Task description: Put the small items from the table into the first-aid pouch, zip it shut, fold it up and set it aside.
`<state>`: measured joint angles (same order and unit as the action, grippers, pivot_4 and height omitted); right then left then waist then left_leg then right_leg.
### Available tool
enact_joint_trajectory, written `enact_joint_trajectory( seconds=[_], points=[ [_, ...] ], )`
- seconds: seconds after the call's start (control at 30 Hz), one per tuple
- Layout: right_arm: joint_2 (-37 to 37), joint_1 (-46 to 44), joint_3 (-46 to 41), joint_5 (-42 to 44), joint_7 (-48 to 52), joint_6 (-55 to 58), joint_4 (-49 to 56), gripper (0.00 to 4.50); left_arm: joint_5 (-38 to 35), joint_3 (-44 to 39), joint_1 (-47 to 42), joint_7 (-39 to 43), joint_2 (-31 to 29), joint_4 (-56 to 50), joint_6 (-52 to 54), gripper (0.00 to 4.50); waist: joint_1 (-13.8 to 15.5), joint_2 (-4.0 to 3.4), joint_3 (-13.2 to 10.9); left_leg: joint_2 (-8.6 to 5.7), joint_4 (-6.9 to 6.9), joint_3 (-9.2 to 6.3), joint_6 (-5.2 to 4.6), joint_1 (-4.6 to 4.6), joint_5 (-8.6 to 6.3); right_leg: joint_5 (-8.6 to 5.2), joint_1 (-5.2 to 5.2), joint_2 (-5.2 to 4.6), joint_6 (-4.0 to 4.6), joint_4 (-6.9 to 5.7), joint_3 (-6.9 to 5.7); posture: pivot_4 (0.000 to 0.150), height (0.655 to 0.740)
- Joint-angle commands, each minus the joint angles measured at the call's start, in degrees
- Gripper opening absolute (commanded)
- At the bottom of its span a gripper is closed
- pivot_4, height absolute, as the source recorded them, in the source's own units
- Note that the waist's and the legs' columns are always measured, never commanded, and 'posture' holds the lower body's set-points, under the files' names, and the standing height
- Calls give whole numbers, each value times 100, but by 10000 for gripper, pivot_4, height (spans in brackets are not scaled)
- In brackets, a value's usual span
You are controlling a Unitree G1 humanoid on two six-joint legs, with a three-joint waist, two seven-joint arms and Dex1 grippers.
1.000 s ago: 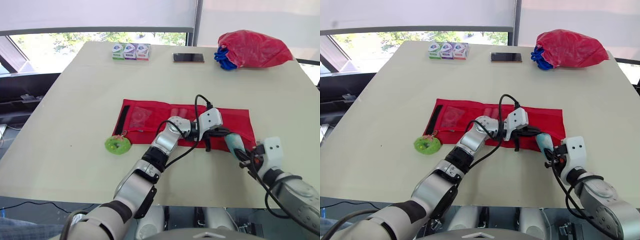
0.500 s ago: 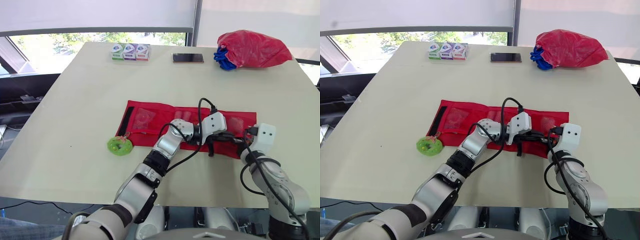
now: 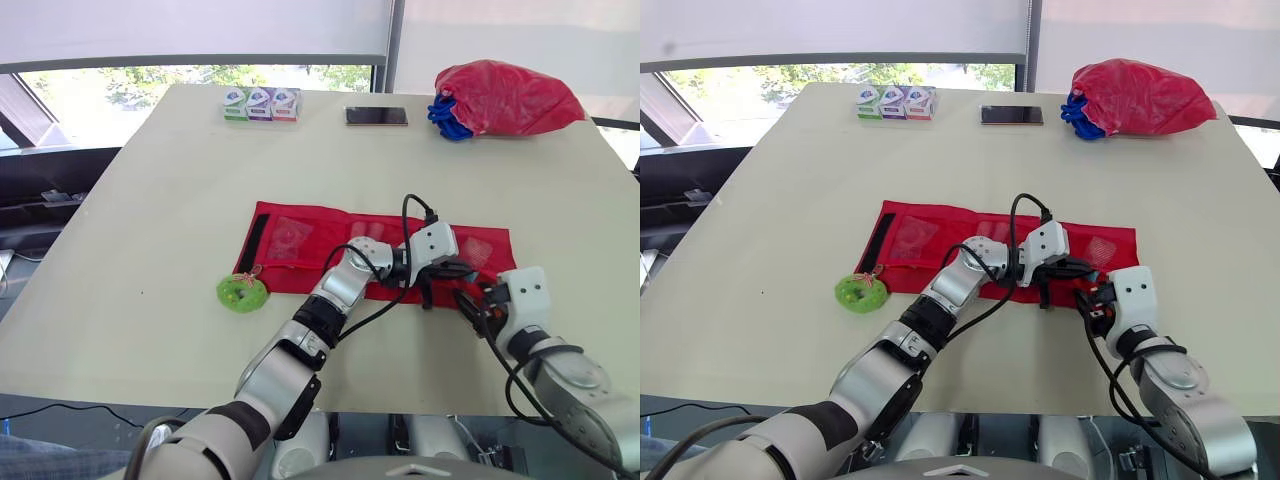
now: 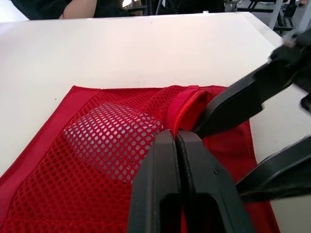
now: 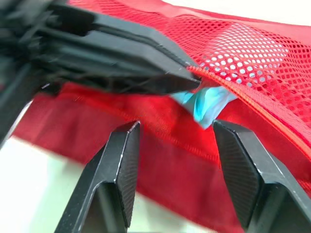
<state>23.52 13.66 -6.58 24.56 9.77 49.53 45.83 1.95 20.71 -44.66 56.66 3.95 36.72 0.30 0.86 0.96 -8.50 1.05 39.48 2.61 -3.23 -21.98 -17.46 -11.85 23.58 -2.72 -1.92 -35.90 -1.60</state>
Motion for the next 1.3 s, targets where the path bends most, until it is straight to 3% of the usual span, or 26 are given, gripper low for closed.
enact_joint_trajectory(
  seconds=[0.03,0.1,0.13,0.3,0.33,0.43,0.57,0.63,0.93,1.03,1.07,1.1,1.27,1.3],
  points=[
    [284,328,-676,288,450,-155,537,30117,-109,-46,-129,-11,110,7,-150,0,1,1,0,0,0,0,0,0,0,0,0,0,0,0,0,1500,7400],
    [362,542,-1075,547,687,-158,652,37833,-123,-52,-149,-4,145,60,-181,0,0,0,1,0,0,-1,0,1,0,-1,-1,1,-1,-1,1,1500,7400],
    [387,629,-1254,645,762,-149,664,44183,-138,-59,-158,12,164,79,-187,0,-1,0,0,2,0,-1,0,1,0,0,-1,2,-1,0,1,1500,7400],
    [350,993,-1831,673,864,-259,362,44183,-315,-169,-207,108,266,119,-26,0,3,0,1,2,0,-1,0,1,0,-9,-1,2,-14,-1,1,1500,7400],
    [323,1031,-1887,671,858,-256,297,45000,-325,-189,-222,72,275,123,-8,6057,5,0,1,2,0,0,0,1,0,-8,-1,1,-13,-1,3,1500,7400],
    [174,1040,-1919,742,835,-235,-8,45000,-495,-224,-219,335,197,-125,166,18077,1,0,1,1,0,1,0,1,0,-6,-1,1,-10,0,4,1500,7400],
    [-19,864,-1886,919,830,-217,-327,45000,-874,-336,-205,1022,-326,-859,444,38775,-28,-4,2,11,-2,6,0,5,0,-19,1,6,14,-3,9,1500,7400],
    [-91,748,-1880,1028,832,-208,-444,45000,-1066,-395,-197,1443,-733,-1204,560,44454,-31,-6,3,18,-2,7,1,8,0,-19,1,13,17,-4,10,1500,7400],
    [-22,319,-1540,1181,1008,-189,-1005,45000,-1964,-966,118,3032,-2888,-2295,1006,44454,-17,-11,5,18,-3,8,3,8,1,-14,1,18,27,-4,19,1500,7400],
    [-22,170,-1464,1201,1056,-235,-1173,36288,-2294,-1227,318,3339,-3504,-2638,1203,45000,-6,-11,5,18,-4,11,3,7,1,-15,2,17,27,-1,21,1500,7400],
    [-31,130,-1457,1217,1080,-263,-1220,31792,-2365,-1281,368,3396,-3655,-2722,1229,45000,-5,-10,3,18,-4,10,4,6,2,-15,2,16,26,0,20,1500,7400],
    [-24,76,-1451,1214,1090,-276,-1278,24264,-2439,-1345,417,3443,-3794,-2810,1247,45000,3,-10,3,18,-4,10,4,5,2,-15,2,16,26,0,20,1500,7400],
    [124,-8,-1577,1203,1195,-312,-1497,1597,-2686,-1571,730,3517,-4398,-3213,1314,45000,-16,-11,3,16,-4,12,4,10,2,-15,1,16,25,-3,28,1500,7400],
    [157,1,-1698,1204,1188,-338,-1554,657,-2730,-1608,784,3506,-4495,-3275,1322,45000,-15,-12,2,16,-4,13,4,12,2,-15,0,16,25,-4,29,1500,7400]
  ],
)
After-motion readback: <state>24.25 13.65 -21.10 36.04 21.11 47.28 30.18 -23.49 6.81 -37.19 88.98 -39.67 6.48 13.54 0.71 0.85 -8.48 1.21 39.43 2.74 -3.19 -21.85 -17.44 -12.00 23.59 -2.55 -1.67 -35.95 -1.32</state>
